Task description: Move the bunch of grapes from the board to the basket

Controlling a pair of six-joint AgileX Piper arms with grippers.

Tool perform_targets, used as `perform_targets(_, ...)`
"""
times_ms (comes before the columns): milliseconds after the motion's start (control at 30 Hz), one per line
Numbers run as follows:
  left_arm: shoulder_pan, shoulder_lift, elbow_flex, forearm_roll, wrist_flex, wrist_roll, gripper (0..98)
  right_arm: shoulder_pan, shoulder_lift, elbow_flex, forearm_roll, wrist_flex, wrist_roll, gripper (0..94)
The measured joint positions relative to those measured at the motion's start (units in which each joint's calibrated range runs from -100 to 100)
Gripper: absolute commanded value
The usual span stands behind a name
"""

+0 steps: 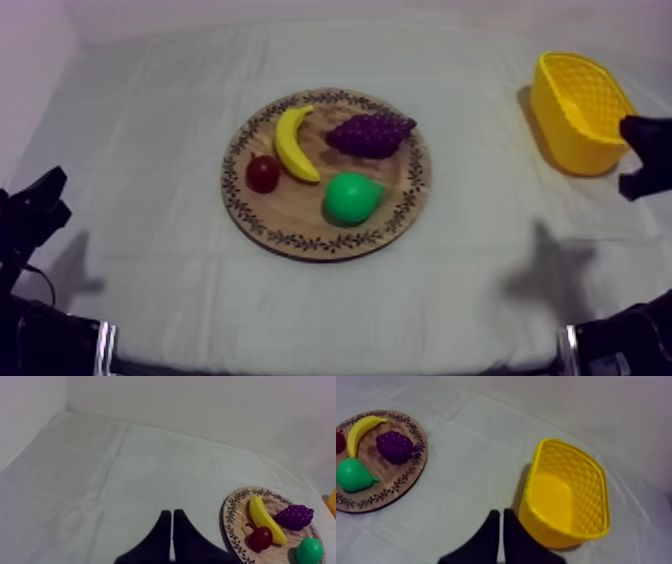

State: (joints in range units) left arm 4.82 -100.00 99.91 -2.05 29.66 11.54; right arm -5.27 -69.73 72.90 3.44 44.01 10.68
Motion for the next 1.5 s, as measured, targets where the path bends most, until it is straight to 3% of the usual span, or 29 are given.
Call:
perform_targets(733,0.0,0.0,0.0,0.0,0.0,-0.03,0.1,-10.92,27.29,-25.74,4.49,7.8,0.57,0.5)
perform_targets(1200,0.0,0.0,0.0,0.0,-0.01,-0.03,0.1,-15.02,44.55,-39.85,5.29,12.23,2.93,0.7)
perform_targets(1500,0.0,0.0,0.0,0.0,-0.01,0.01,0.1,-16.75,54.99,-48.45,4.42,14.49,5.1,0.7)
